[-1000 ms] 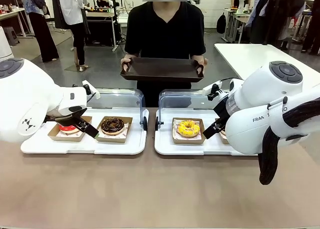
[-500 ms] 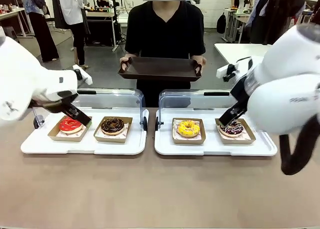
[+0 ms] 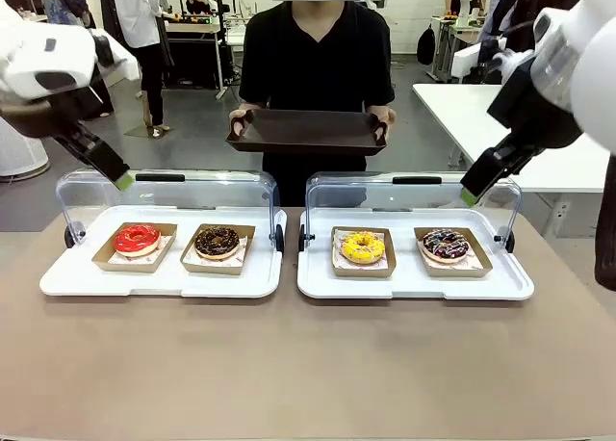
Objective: Provide the desired donut to the person.
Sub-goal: Pick up and lift the Paper togo box containing the Donut pointed at by the person.
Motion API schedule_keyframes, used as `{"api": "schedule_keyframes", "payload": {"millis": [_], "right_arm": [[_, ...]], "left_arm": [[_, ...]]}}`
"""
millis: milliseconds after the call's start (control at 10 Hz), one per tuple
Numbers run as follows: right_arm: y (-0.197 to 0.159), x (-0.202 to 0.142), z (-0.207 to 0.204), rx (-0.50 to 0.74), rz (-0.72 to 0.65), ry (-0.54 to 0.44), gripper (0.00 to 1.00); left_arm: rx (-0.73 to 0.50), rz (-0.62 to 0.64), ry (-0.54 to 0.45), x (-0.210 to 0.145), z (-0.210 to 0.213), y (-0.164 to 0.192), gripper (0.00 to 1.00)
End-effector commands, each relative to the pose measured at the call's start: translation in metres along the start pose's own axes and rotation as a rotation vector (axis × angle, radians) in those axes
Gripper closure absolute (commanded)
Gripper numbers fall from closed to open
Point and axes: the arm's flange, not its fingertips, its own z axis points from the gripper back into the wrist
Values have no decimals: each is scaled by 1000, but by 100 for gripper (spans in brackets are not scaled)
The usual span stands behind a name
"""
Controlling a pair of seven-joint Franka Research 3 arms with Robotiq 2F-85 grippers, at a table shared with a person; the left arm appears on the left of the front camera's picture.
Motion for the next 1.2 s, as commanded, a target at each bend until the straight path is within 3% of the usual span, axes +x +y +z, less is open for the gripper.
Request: {"api": "schedule_keyframes", "payload": {"millis": [0, 100, 500, 700, 1100], "right_arm": [[8, -1, -1, -15, 34, 32, 0], [0, 0, 0, 0, 0, 0, 0], [2, 1, 4, -1, 7, 7, 0], [-49, 1, -4, 288, 56, -83, 0], [-164, -20, -28, 664, 57, -289, 0]], "left_arm": [[0, -24, 43, -1, -2, -3, 0], [0, 0, 0, 0, 0, 0, 0], [-4, -1, 15, 1, 4, 0, 0], [-340, -18, -44, -10, -1, 60, 0], [-598, -31, -188, -40, 6, 139, 0]]}}
